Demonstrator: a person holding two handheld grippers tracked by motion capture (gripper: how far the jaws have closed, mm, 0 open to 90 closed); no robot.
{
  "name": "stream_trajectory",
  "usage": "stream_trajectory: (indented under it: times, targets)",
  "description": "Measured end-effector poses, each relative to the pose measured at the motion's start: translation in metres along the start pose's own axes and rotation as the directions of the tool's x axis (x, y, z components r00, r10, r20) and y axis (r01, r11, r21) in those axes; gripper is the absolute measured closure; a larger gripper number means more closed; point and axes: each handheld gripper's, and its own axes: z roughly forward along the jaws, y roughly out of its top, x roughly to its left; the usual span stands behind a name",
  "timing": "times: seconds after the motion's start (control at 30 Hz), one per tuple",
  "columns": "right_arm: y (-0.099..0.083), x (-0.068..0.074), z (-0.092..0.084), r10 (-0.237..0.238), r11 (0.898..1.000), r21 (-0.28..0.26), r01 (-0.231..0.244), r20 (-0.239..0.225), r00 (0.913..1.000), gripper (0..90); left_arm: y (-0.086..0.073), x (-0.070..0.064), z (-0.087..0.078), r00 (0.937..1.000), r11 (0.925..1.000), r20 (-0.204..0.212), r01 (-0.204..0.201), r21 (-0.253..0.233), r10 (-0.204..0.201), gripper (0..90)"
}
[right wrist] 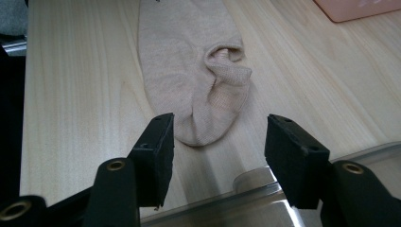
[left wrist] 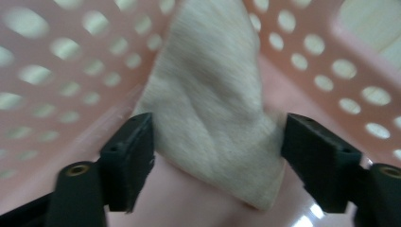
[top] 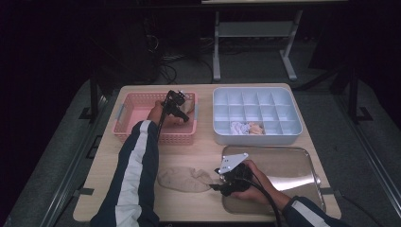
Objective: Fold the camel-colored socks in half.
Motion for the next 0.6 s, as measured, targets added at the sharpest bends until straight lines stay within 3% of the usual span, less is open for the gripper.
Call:
stream_trajectory:
  times: [0.07,0.1,0.17,0.23,0.33,0.37,0.47,0.6]
  targets:
    - [-0.001,0.0,0.0,-0.001,1.0,0.001,0.001,0.002,1.0,42.6,0.0,0.001,-0.001,1.0,1.0,-0.001,-0.002,0.0,0.002,42.9]
    - [-0.001,0.0,0.0,-0.004,1.0,0.001,0.004,0.003,1.0,42.7,0.0,0.0,-0.003,0.9996,0.9999,-0.024,-0.015,-0.002,0.015,54.7]
    - [-0.001,0.0,0.0,-0.003,1.0,0.001,0.003,0.005,1.0,42.6,0.0,0.0,-0.008,0.9988,0.9996,-0.039,-0.029,-0.003,0.029,68.0]
    - [-0.001,0.001,-0.001,0.0,1.0,0.0,0.0,0.006,1.0,42.6,-0.001,-0.002,-0.016,0.9974,0.9981,-0.048,-0.056,-0.027,0.054,72.5]
    - [-0.001,0.0,-0.001,-0.02,1.0,-0.003,0.02,0.01,0.9998,42.6,-0.003,-0.003,-0.029,0.9979,0.9961,-0.035,-0.056,-0.069,0.054,74.8]
    - [0.0,0.001,-0.002,-0.016,1.0,-0.008,0.016,0.011,0.9998,42.6,-0.006,-0.003,-0.047,0.9982,0.9921,-0.037,-0.05,-0.115,0.046,75.0]
    - [0.001,0.002,-0.004,-0.007,1.0,-0.013,0.008,0.012,0.9999,42.4,-0.012,-0.005,-0.073,0.9988,0.9805,-0.023,-0.047,-0.191,0.043,75.4]
    - [0.004,-0.001,-0.007,-0.006,0.999,-0.038,0.007,0.013,0.9999,42.5,-0.025,-0.016,-0.117,0.9989,0.9483,0.011,-0.039,-0.315,0.045,75.5]
